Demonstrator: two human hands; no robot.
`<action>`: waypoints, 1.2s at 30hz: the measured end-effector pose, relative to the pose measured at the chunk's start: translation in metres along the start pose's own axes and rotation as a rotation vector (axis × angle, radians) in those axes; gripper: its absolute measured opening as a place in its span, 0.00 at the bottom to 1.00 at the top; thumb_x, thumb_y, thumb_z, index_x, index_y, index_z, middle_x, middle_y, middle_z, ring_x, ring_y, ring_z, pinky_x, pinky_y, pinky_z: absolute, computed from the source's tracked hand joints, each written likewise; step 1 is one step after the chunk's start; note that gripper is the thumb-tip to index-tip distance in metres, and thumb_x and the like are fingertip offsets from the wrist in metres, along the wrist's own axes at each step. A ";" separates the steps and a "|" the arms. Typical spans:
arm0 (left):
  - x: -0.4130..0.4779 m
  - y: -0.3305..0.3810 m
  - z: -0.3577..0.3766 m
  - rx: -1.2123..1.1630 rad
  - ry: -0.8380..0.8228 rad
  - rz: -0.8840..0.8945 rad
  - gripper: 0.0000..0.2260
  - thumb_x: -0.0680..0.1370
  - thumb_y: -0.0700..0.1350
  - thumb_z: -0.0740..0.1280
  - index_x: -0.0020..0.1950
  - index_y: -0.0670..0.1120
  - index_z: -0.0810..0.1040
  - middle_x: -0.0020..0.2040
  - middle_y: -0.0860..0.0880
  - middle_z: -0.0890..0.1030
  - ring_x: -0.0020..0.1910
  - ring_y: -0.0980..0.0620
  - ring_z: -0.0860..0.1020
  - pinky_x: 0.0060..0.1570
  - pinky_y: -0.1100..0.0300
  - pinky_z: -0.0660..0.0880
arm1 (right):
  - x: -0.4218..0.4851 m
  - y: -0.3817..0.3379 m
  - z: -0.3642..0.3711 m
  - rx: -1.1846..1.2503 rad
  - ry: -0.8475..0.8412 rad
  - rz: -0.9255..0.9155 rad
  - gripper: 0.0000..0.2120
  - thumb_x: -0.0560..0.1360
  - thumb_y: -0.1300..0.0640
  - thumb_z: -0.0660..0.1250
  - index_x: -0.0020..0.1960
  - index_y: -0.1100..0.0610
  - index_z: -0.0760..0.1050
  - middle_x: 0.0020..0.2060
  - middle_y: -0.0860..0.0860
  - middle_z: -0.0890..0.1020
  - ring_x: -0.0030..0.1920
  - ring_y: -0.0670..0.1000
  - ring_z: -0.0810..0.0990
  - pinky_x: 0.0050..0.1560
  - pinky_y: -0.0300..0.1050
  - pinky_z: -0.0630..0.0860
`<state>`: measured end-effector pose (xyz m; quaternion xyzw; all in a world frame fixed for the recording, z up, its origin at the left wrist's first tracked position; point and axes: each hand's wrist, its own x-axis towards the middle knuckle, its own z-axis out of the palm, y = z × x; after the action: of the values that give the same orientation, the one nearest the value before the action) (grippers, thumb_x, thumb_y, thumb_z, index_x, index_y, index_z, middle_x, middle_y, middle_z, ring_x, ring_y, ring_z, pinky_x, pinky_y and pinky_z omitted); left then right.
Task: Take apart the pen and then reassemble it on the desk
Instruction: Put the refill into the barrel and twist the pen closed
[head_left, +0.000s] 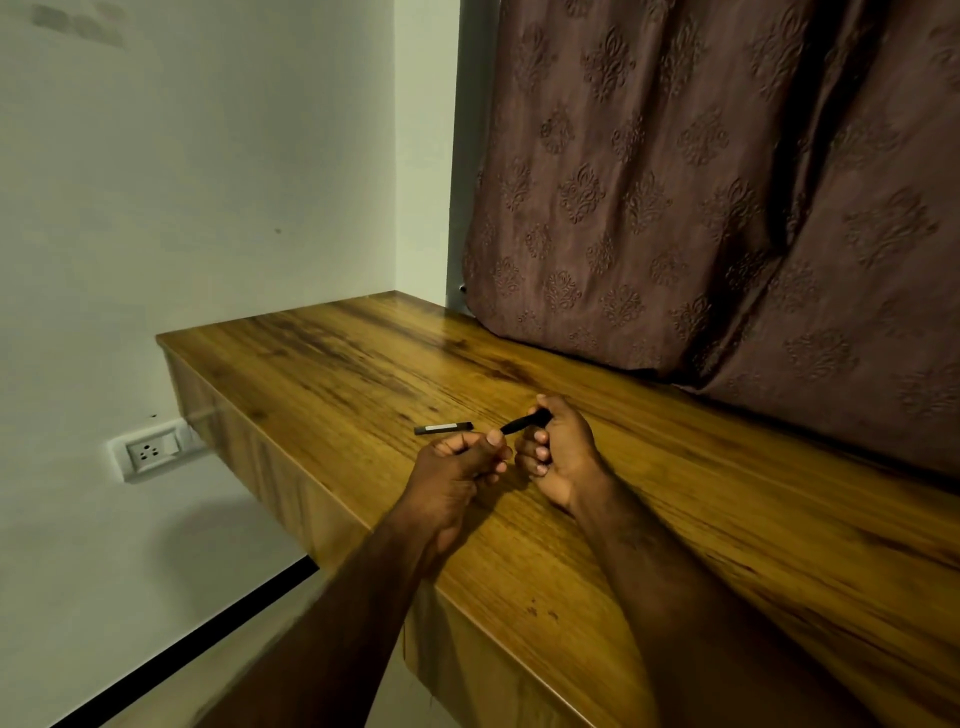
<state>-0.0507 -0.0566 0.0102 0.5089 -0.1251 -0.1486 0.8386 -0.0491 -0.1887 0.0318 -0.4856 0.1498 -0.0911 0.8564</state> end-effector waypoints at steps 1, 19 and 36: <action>0.001 -0.001 -0.001 -0.008 -0.012 -0.004 0.09 0.66 0.47 0.72 0.38 0.43 0.79 0.33 0.48 0.81 0.31 0.56 0.76 0.31 0.66 0.73 | 0.001 0.001 -0.001 -0.003 -0.002 -0.003 0.13 0.80 0.52 0.55 0.38 0.56 0.66 0.18 0.47 0.63 0.15 0.44 0.58 0.18 0.30 0.52; 0.036 0.034 -0.088 1.014 0.086 0.287 0.04 0.73 0.40 0.72 0.38 0.47 0.81 0.32 0.53 0.79 0.29 0.64 0.74 0.34 0.71 0.69 | 0.020 0.020 -0.004 -0.518 -0.101 -0.366 0.12 0.70 0.60 0.75 0.47 0.67 0.79 0.30 0.52 0.75 0.29 0.47 0.71 0.30 0.40 0.67; 0.050 0.016 -0.103 1.594 0.219 0.409 0.08 0.75 0.50 0.65 0.48 0.50 0.82 0.44 0.46 0.78 0.41 0.49 0.74 0.41 0.58 0.69 | 0.043 0.031 -0.008 -1.499 0.008 -0.544 0.11 0.74 0.48 0.69 0.56 0.45 0.81 0.49 0.49 0.75 0.56 0.52 0.72 0.55 0.49 0.68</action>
<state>0.0348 0.0157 -0.0191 0.9293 -0.2008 0.1904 0.2446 -0.0111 -0.1925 -0.0058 -0.9515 0.0502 -0.1735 0.2489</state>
